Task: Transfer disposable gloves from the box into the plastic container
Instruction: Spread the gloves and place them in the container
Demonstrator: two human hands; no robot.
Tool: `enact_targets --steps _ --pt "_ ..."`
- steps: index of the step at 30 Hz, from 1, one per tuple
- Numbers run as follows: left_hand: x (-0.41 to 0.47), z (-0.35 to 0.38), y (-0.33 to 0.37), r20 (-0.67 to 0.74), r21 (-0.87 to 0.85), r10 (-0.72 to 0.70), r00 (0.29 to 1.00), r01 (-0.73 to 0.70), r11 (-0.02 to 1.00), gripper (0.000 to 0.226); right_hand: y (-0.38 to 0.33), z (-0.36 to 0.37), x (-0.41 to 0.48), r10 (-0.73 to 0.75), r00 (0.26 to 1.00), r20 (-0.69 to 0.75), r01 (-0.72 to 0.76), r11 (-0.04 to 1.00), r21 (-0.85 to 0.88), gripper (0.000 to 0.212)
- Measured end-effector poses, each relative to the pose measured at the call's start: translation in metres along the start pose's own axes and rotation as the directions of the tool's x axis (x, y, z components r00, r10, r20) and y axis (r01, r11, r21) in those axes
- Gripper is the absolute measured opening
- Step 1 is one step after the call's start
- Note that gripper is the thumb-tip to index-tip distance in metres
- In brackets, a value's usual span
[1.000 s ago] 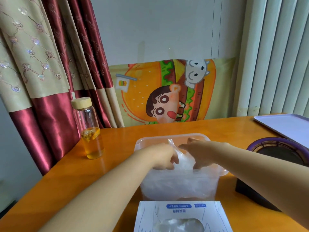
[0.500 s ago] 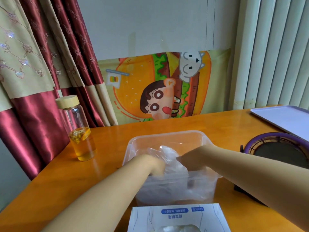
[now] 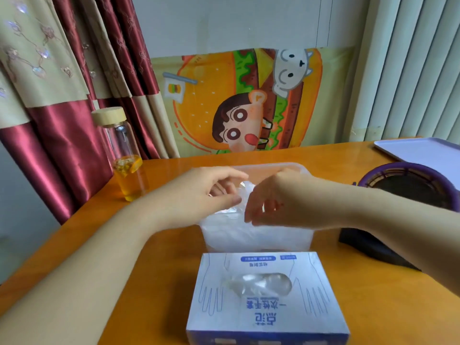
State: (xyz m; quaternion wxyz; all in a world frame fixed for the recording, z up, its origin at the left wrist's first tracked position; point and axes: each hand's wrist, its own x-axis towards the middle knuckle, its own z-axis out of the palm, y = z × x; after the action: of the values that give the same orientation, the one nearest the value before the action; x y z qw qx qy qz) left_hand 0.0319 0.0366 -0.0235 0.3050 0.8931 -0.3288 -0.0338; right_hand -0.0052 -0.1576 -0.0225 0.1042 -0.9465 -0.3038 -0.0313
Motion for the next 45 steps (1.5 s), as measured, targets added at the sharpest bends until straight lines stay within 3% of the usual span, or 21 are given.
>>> enact_targets --steps 3,6,10,15,21,26,30,33,36,38,41,42,45 --pt "-0.035 0.017 -0.008 0.187 -0.005 -0.077 0.979 0.079 0.997 0.024 -0.015 0.029 -0.019 -0.051 0.926 0.374 0.070 0.997 -0.036 0.028" --pt "-0.052 0.042 -0.015 0.335 0.154 -0.129 0.933 0.081 0.985 0.044 -0.013 0.055 -0.029 -0.017 0.897 0.443 0.073 0.991 -0.112 0.041" --pt "-0.063 0.077 -0.028 0.353 0.200 -0.122 0.928 0.052 0.978 0.068 -0.005 0.076 -0.030 -0.072 0.935 0.348 0.102 0.992 -0.069 0.039" --pt "-0.070 0.095 -0.038 0.314 0.063 -0.097 0.945 0.081 0.995 0.066 -0.003 0.097 -0.032 -0.091 0.991 0.101 0.087 0.995 0.046 0.020" --pt "-0.071 0.095 -0.037 0.303 0.096 -0.116 0.946 0.091 0.991 0.068 -0.006 0.092 -0.042 -0.148 0.986 -0.075 0.153 0.986 0.066 0.014" --pt "-0.072 0.096 -0.036 0.300 0.096 -0.122 0.946 0.097 0.991 0.075 -0.025 0.089 -0.051 -0.274 0.945 -0.179 0.259 0.960 -0.104 0.007" --pt "-0.074 0.095 -0.033 0.311 0.159 -0.133 0.941 0.087 0.984 0.079 -0.010 0.088 -0.045 -0.052 0.950 -0.309 0.051 0.999 -0.011 0.013" --pt "-0.074 0.093 -0.033 0.306 0.170 -0.108 0.946 0.058 0.984 0.079 -0.009 0.077 -0.038 0.017 0.902 -0.432 0.011 0.998 0.062 0.011" --pt "-0.073 0.091 -0.030 0.302 0.187 -0.107 0.947 0.051 0.981 0.081 -0.014 0.041 -0.033 0.075 0.752 -0.655 -0.002 0.994 0.111 0.011" --pt "-0.073 0.089 -0.025 0.299 0.152 -0.155 0.942 0.113 0.982 0.082 -0.017 0.014 -0.031 0.150 0.711 -0.687 -0.032 0.983 0.181 0.009" --pt "-0.074 0.079 -0.010 0.150 -0.099 -0.116 0.982 0.131 0.986 0.051 -0.017 -0.008 -0.032 0.269 0.741 -0.615 -0.079 0.945 0.318 0.010" --pt "-0.074 0.073 -0.004 0.044 -0.178 -0.112 0.993 0.118 0.977 0.052 -0.016 -0.010 -0.032 0.302 0.757 -0.579 -0.081 0.923 0.376 0.012" --pt "-0.071 0.058 0.009 -0.229 -0.348 -0.112 0.967 0.026 0.937 0.086 -0.013 -0.005 -0.034 0.418 0.811 -0.409 -0.104 0.792 0.601 0.009"
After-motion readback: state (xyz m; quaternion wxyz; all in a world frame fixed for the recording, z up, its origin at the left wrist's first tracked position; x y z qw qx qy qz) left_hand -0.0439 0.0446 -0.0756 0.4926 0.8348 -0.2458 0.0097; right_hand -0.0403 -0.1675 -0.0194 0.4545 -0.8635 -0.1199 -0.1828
